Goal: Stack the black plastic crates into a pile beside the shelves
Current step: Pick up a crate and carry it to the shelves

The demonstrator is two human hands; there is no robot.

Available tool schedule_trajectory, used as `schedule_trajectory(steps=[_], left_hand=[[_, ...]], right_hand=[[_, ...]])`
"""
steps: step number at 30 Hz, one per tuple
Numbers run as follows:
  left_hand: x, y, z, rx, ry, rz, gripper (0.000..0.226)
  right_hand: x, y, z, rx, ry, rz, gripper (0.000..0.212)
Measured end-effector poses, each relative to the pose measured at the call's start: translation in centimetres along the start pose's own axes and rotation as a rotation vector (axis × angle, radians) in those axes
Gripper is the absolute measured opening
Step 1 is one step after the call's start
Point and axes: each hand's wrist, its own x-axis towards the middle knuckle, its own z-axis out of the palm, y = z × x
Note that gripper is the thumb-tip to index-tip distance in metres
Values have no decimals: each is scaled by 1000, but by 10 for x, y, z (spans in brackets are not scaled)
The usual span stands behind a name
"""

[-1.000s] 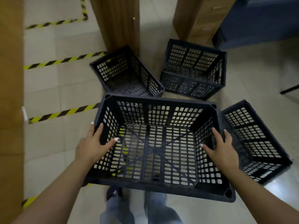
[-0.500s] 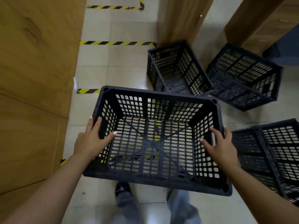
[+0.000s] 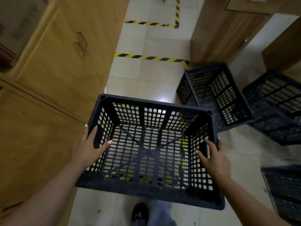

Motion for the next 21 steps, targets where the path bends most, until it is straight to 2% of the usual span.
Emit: schedule_trajectory(steps=[7, 15, 21], left_hand=[[76, -17, 38, -40, 4, -44, 92], [173, -39, 128, -83, -11, 2, 90], [227, -56, 192, -76, -33, 31, 107]], right_hand=[[68, -19, 61, -27, -2, -37, 61], [120, 7, 176, -72, 11, 3, 56], [141, 36, 238, -61, 29, 25, 54]])
